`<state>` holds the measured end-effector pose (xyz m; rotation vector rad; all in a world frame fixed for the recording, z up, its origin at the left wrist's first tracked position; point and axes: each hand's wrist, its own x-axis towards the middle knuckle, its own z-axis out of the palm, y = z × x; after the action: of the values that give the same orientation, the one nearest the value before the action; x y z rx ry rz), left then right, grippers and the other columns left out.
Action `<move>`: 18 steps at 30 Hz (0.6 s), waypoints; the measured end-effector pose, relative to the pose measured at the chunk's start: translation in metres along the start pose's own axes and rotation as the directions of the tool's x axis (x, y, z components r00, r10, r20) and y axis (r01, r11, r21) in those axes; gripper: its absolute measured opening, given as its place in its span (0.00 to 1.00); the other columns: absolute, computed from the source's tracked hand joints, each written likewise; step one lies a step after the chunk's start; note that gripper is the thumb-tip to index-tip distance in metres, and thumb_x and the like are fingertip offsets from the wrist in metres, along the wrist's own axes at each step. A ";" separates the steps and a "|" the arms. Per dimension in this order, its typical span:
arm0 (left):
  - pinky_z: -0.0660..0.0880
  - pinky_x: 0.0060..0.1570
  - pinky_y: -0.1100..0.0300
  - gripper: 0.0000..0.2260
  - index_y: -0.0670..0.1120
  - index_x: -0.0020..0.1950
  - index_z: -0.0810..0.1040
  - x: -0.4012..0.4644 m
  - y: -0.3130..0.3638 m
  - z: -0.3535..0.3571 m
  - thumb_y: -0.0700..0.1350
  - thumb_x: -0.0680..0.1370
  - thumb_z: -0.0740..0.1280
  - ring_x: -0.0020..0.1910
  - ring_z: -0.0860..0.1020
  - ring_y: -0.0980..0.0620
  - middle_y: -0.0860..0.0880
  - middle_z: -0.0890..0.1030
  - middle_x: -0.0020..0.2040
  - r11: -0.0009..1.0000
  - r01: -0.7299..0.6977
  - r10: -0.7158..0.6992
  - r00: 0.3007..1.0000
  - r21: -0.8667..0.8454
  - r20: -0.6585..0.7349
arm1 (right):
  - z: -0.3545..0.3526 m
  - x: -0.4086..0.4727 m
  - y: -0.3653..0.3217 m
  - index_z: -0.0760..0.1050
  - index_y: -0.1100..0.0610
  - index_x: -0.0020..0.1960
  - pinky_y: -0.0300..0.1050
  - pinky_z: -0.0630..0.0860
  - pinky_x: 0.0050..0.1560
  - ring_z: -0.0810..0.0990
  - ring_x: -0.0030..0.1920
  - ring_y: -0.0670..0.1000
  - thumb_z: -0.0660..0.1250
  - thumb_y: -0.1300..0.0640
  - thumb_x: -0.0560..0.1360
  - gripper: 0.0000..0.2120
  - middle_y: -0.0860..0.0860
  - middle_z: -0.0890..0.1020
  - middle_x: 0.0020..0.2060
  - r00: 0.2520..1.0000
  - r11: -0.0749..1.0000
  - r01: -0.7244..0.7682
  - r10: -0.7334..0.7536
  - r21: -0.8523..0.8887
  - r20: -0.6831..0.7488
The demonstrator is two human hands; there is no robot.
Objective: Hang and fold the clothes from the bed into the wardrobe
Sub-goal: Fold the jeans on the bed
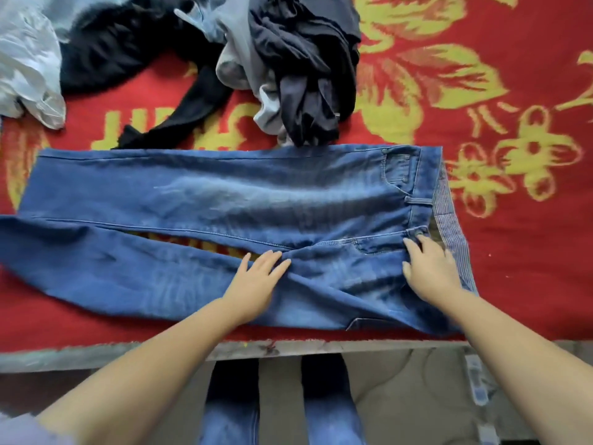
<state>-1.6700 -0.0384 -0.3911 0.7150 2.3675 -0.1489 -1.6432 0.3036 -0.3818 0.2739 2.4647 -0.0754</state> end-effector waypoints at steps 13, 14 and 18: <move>0.68 0.42 0.55 0.07 0.49 0.54 0.73 -0.050 -0.167 0.006 0.46 0.76 0.61 0.53 0.78 0.43 0.48 0.80 0.54 0.991 0.067 -0.086 0.982 0.112 0.168 | 0.022 -0.034 -0.226 0.51 0.43 0.77 0.49 0.72 0.51 0.75 0.60 0.58 0.59 0.51 0.77 0.32 0.52 0.77 0.62 0.754 0.795 0.606 -0.573 -0.003 0.322; 0.69 0.42 0.54 0.08 0.49 0.55 0.73 -0.064 -0.185 0.011 0.45 0.77 0.60 0.54 0.78 0.43 0.47 0.80 0.55 0.990 0.072 -0.096 0.975 0.123 0.202 | 0.028 -0.039 -0.234 0.51 0.41 0.77 0.48 0.71 0.48 0.76 0.58 0.59 0.58 0.53 0.77 0.31 0.54 0.78 0.60 0.699 0.746 0.663 -0.592 -0.053 0.401; 0.72 0.51 0.53 0.19 0.52 0.70 0.65 -0.128 -0.254 0.043 0.45 0.79 0.58 0.61 0.75 0.45 0.48 0.76 0.62 0.979 0.119 -0.169 0.926 0.163 0.337 | 0.043 -0.048 -0.248 0.42 0.38 0.77 0.49 0.70 0.49 0.77 0.57 0.61 0.58 0.48 0.79 0.34 0.59 0.77 0.58 0.578 0.689 0.713 -0.475 -0.128 0.663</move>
<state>-1.6988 -0.3239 -0.3649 0.5258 2.0775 -0.4721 -1.6340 0.0476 -0.3896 -0.7102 1.7702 0.0352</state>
